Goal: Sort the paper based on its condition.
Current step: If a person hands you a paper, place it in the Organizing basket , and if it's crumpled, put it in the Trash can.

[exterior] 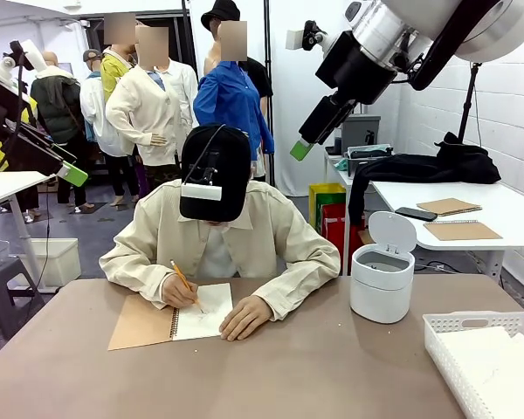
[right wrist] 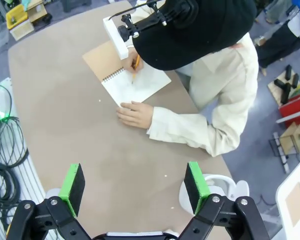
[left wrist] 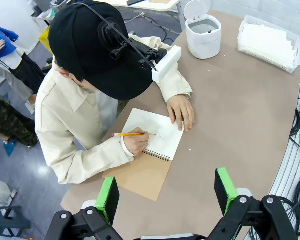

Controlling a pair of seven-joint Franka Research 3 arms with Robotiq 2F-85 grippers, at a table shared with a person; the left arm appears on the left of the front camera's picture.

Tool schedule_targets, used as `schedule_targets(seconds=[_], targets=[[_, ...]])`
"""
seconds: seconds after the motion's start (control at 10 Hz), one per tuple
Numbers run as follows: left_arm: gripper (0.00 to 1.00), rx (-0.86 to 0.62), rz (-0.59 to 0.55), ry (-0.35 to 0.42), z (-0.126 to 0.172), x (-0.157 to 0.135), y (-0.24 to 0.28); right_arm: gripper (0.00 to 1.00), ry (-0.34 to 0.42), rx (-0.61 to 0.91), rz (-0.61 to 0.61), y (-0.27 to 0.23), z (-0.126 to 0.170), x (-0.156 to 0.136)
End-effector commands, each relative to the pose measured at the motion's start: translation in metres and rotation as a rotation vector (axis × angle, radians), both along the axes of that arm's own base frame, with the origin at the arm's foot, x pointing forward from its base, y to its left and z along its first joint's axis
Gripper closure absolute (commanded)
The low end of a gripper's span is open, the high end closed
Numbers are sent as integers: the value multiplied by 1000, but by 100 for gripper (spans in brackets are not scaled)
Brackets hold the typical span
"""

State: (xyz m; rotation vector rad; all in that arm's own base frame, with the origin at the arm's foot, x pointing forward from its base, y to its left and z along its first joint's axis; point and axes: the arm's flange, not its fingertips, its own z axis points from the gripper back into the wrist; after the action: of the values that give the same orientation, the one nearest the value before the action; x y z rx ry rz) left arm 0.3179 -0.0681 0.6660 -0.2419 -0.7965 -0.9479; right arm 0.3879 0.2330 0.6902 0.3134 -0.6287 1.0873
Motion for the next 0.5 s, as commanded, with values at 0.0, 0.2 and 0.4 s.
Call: schedule_targets(seconds=[0.0,0.2,0.4], targets=[[0,-3,-1,0,0,0,1,0,-3,-9,0,0,-1,0],[0,-3,-1,0,0,0,1,0,-3,-9,0,0,-1,0],[0,-3,-1,0,0,0,1,0,-3,-9,0,0,-1,0]])
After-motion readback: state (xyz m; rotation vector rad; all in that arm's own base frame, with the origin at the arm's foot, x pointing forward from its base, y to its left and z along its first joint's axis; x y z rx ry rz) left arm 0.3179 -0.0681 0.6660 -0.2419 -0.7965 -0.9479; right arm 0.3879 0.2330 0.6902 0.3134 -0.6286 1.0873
